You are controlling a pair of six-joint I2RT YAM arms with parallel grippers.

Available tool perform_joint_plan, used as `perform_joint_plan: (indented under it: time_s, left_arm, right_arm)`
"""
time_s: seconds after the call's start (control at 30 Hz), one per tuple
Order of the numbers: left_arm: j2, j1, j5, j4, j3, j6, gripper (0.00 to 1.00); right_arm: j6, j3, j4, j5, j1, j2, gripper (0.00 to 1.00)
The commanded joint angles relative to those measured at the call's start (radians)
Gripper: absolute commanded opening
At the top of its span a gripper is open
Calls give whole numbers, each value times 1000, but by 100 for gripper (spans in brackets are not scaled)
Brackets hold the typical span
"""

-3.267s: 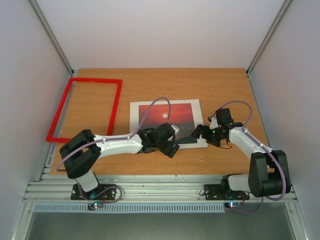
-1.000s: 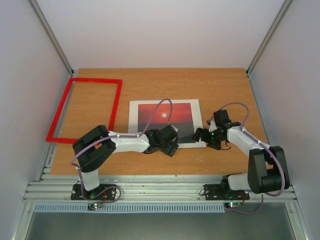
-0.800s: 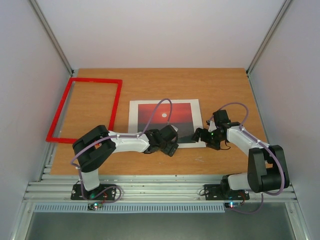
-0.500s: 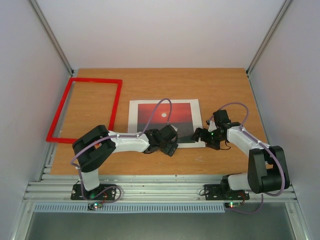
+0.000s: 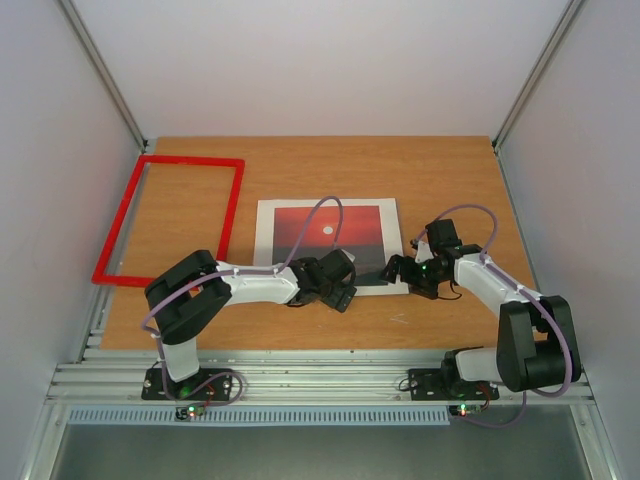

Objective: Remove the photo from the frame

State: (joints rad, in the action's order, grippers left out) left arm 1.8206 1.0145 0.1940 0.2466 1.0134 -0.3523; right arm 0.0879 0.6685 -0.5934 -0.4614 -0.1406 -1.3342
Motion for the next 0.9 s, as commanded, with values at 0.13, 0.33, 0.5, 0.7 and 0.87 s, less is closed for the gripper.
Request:
perform_joint_plan:
  time_s: [0.13,0.33,0.5,0.7,0.87]
  left_arm:
    - [2,-5,-39,-14,8,-6,99]
    - [-58,-4,-93,-91,-33,17,99]
    - [-78,5,-118,-124,-42,37,99]
    - [-71,30,-94,-131,-28,68,99]
    - [-52,28,-53,-109,-18,50,99]
  right_arm:
    - [-24,8,52,-76,-11,0,98]
    - [-43,9,86,-132,-11,38,98]
    - [-72,-4,132,-192,-11,25,98]
    - [-73,0,115,-146,-10,29,99]
    - [-26,22,40,-32,-11,9,99]
